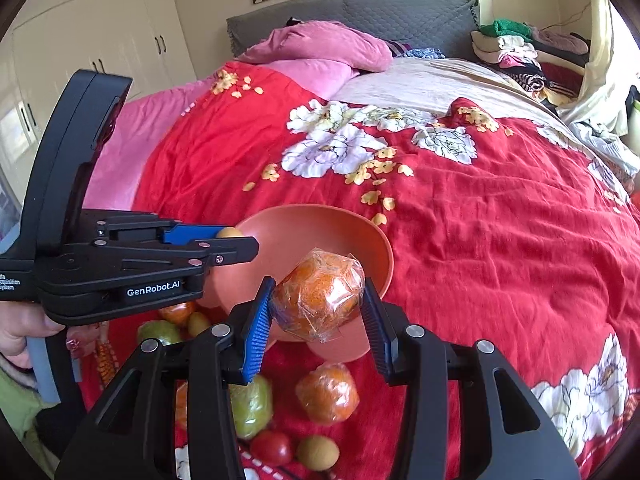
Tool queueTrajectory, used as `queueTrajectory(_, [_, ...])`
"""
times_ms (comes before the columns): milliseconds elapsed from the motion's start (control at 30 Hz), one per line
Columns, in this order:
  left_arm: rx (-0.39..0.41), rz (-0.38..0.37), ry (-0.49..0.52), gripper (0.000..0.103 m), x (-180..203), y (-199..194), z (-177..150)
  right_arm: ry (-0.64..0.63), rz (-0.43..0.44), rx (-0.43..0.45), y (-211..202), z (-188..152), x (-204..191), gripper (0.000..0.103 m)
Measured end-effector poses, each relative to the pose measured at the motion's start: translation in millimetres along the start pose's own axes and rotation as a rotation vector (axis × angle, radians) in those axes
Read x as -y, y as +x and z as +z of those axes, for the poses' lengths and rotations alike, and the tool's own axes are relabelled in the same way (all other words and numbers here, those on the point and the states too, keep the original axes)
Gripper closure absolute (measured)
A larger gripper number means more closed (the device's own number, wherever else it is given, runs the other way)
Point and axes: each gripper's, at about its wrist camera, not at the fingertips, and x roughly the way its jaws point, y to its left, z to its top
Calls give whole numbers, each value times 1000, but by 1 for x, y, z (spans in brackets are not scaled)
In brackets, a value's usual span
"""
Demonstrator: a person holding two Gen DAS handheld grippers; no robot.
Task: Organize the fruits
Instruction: 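Lower both fruits into the pink bowl and open both tools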
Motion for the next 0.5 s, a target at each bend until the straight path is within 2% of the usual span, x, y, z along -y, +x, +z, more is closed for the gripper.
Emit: queueTrajectory(500, [-41, 8, 17, 84, -3, 21, 12, -30, -10, -42, 21, 1, 4, 61])
